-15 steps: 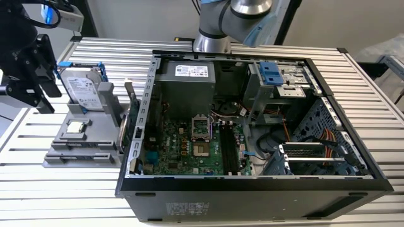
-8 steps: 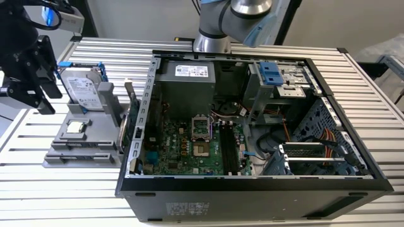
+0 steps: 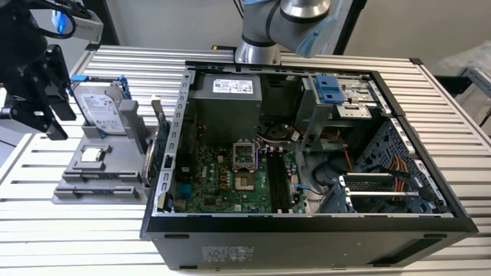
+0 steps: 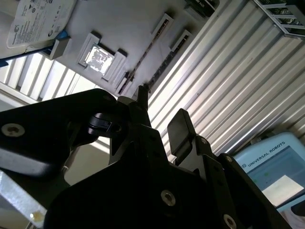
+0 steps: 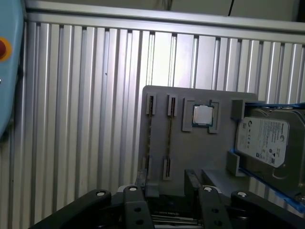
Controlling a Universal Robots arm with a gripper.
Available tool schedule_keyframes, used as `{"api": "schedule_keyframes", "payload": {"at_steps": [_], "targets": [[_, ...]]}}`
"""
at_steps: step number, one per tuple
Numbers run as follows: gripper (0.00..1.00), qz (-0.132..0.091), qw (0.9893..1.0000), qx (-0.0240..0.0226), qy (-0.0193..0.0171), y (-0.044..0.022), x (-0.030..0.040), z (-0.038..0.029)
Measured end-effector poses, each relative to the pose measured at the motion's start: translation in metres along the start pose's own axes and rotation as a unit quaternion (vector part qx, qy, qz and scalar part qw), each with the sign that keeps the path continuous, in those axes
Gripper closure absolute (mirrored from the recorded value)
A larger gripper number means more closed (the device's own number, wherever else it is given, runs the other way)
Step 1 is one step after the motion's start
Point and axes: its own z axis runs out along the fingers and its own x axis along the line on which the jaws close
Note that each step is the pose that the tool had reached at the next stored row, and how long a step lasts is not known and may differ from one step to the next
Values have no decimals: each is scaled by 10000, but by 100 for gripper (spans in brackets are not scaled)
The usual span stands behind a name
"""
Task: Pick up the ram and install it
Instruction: 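Pick up the ram and move it above insertion slot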
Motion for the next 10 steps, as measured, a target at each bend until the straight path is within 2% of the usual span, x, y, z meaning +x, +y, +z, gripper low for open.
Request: {"api": "schedule_keyframes", "payload": {"at_steps": [10], "targets": [[0,0,10000,0,3,0,1,25]]}}
